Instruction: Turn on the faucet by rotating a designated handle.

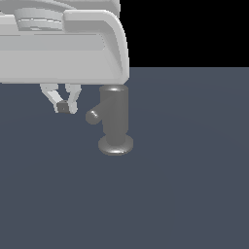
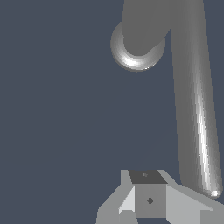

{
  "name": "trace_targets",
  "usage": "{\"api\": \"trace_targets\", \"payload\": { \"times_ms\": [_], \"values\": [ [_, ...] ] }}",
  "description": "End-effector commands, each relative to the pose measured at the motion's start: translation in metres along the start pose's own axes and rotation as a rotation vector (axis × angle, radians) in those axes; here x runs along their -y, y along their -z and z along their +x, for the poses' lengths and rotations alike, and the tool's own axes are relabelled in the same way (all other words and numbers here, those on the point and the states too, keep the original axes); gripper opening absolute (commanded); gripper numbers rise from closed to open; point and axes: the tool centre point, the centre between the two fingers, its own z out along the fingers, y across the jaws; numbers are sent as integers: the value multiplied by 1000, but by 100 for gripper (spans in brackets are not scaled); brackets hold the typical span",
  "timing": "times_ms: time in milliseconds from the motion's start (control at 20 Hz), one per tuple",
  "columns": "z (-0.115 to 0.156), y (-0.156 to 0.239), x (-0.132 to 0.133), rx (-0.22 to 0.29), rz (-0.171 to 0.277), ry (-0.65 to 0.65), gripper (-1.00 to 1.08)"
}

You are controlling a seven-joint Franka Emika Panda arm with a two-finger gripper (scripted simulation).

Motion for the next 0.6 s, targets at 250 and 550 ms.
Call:
{"api": "trace_targets", "payload": {
  "times_ms": [250, 550],
  "values": [
    [5, -12, 5, -4, 0, -4, -100],
    [5, -12, 0, -4, 0, -4, -100]
  ]
}}
